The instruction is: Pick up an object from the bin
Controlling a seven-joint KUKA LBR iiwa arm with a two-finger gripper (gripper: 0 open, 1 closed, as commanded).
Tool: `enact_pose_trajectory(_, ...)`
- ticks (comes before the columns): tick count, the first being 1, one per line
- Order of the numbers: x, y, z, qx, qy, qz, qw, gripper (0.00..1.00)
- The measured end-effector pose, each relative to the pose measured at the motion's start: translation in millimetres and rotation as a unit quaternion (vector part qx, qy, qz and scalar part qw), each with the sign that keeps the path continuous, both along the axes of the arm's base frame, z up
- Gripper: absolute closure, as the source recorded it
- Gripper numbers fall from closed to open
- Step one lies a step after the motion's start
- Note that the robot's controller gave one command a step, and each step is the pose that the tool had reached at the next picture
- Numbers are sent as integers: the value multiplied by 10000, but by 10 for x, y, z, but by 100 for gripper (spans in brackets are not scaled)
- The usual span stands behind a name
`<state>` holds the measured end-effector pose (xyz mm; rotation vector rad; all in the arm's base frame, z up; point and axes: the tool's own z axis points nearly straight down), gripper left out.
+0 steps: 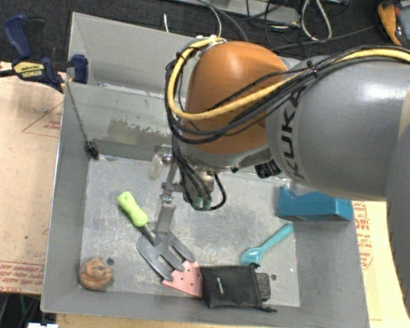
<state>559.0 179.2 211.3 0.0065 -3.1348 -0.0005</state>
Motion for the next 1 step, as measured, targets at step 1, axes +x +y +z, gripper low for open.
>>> enact_pose_trajectory(1, 19, -10, 48, 7, -39, -18, 10000, 0)
